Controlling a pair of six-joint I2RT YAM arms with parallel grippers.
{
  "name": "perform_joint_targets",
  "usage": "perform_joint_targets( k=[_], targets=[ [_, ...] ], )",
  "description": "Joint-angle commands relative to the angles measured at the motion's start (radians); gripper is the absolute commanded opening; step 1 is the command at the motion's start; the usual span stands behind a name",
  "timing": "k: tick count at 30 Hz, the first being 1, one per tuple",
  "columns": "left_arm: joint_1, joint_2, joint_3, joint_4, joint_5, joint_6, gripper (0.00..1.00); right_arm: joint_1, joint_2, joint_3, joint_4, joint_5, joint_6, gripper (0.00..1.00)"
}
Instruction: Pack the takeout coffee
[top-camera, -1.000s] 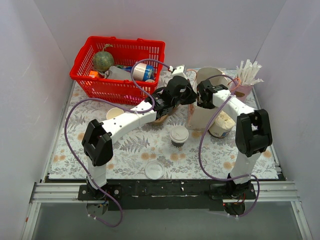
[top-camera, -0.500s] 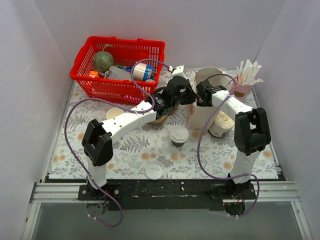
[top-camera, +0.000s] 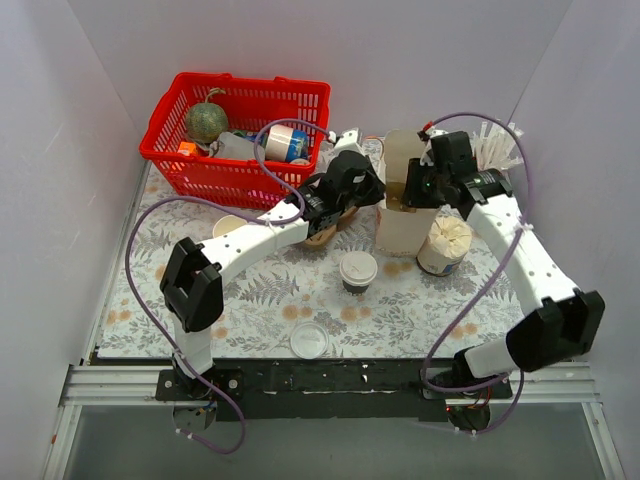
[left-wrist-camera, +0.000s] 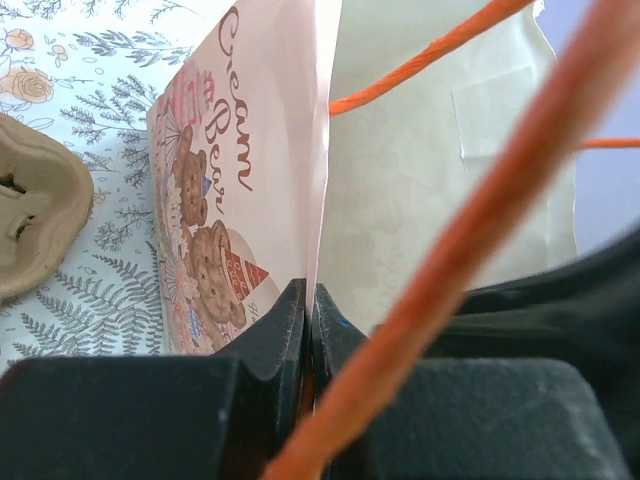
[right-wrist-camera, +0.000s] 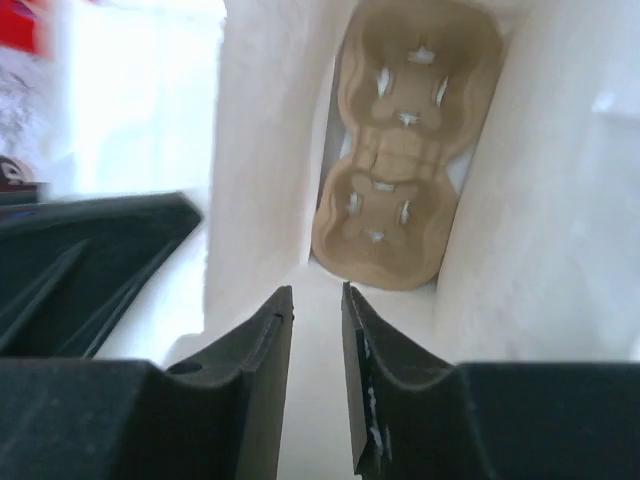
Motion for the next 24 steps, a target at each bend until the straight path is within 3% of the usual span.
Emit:
perform_joint_targets(
  k=[1, 4, 9, 13, 15, 21, 24],
  targets=[
    [0.002, -0.085, -0.055, 0.078, 0.023, 0.055, 0.0, -0.005, -0.174, -0.064, 0.252, 0.064, 0.009, 0.39],
    [0.002, -0.101, -0.051, 0.08, 0.054, 0.075, 0.0, -0.006, -0.316, -0.128, 0.34, 0.069, 0.003, 0.63],
    [0.002, -0.117, -0.035, 0.092, 0.173, 0.198, 0.0, -0.006, -0.438, -0.176, 0.509, -0.155, -0.031, 0.78],
    [0.011, -0.094, 0.018, 0.028, 0.206, 0.251, 0.0, -0.006, -0.493, -0.168, 0.552, -0.331, -0.017, 0.81],
    [0.031, -0.074, 0.102, -0.081, 0.219, 0.281, 0.0, -0.006, -0.509, -0.157, 0.537, -0.352, -0.011, 0.8],
    [0.075, -0.022, 0.253, -0.288, 0.246, 0.34, 0.0, -0.006, -0.502, -0.107, 0.405, -0.254, -0.02, 0.8],
    [0.104, 0.0, 0.313, -0.359, 0.34, 0.371, 0.0, -0.006, -0.476, -0.068, 0.327, -0.208, -0.023, 0.8]
  ],
)
